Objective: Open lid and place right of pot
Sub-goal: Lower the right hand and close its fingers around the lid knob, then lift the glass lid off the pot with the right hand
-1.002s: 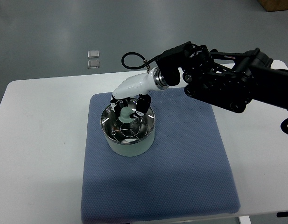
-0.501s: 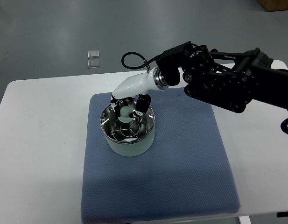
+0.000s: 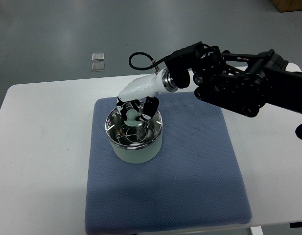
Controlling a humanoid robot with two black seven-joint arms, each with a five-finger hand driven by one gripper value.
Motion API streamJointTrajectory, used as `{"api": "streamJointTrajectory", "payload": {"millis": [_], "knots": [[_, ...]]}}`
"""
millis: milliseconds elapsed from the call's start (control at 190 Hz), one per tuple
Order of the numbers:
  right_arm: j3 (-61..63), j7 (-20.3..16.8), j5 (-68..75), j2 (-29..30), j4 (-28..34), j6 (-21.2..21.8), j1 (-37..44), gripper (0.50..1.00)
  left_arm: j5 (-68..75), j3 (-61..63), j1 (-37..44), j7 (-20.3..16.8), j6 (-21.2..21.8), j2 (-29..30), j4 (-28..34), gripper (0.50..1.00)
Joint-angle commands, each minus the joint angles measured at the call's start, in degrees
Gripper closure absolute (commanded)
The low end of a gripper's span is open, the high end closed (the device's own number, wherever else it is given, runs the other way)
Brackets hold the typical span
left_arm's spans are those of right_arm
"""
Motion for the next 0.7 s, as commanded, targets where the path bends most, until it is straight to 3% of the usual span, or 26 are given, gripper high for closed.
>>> {"api": "streamJointTrajectory", "payload": {"millis": [0,696], "knots": [[0.08,0.00,0.18,-0.24,0.00,0.07,0.01,1.000,0.00,0.00,0.00,0.00,0.00,0.00,0.00,0.500],[3.95,2.28,1.15,-3.93,0.35,2.09,0.62,1.000,0.00,0.00,0.00,0.00,0.00,0.00,0.00,0.500]]}}
